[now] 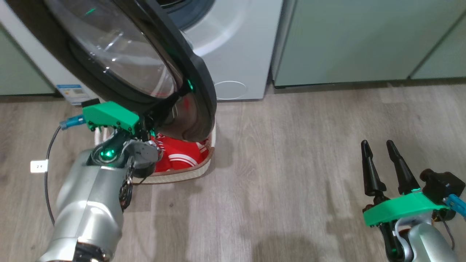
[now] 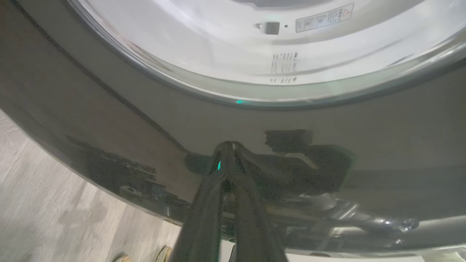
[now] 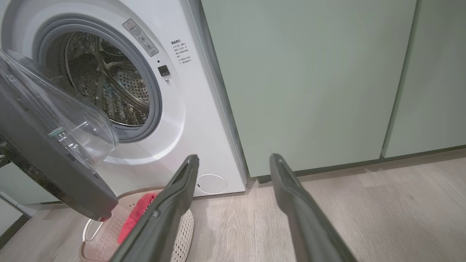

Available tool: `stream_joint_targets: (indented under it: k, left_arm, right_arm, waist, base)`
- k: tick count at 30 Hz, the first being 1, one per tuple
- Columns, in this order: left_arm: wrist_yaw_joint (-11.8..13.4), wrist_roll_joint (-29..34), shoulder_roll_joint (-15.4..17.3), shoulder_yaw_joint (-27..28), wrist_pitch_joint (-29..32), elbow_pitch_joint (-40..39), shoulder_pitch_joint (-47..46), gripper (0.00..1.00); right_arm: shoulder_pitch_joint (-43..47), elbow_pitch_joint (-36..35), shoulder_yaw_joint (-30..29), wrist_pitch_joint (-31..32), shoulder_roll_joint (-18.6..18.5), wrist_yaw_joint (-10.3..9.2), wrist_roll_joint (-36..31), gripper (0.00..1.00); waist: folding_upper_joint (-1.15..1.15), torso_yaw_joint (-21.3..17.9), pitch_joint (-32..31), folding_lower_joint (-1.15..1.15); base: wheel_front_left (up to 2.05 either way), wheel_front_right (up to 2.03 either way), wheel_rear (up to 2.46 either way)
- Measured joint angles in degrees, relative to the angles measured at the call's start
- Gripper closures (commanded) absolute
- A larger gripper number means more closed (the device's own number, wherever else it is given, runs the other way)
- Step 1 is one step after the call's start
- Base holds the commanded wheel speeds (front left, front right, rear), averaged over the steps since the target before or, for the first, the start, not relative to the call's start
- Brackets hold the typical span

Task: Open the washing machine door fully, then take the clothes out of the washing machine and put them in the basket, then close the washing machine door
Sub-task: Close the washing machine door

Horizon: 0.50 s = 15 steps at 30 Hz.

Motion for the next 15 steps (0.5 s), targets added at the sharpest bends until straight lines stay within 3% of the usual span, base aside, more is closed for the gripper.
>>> stream_joint_targets:
  k: [6, 13, 14, 15]
  left_arm:
    - [0.0, 0.4, -0.3, 0.1, -1.3, 0.1, -1.2, 1.0]
    - [0.0, 0.3, -0.3, -0.6, -2.2, -0.4, -1.0, 1.0]
    - [0.0, 0.3, -0.3, -0.7, -2.7, -0.5, -0.7, 0.89]
    - [0.0, 0.3, -0.3, -0.9, -3.2, -0.6, -0.1, 0.72]
  right_arm:
    - [0.0, -0.1, -0.1, 0.0, 0.1, 0.0, 0.0, 0.0]
    - [0.0, 0.0, -0.7, 0.0, 0.2, 0.0, 0.0, 0.0]
    - [0.0, 0.0, -0.7, 0.0, 0.2, 0.0, 0.0, 0.0]
    - [0.0, 0.0, -0.7, 0.0, 0.2, 0.0, 0.0, 0.0]
  waist:
    - [0.0, -1.3, 0.3, 0.0]
    - [0.0, 1.0, -0.3, 0.0]
    - [0.0, 1.5, -0.5, 0.0]
    - [0.0, 2.0, -0.7, 0.0]
  base:
    - [0.0, 0.0, 0.0]
    - [0.0, 0.0, 0.0]
    - [0.0, 0.0, 0.0]
    - [0.0, 0.0, 0.0]
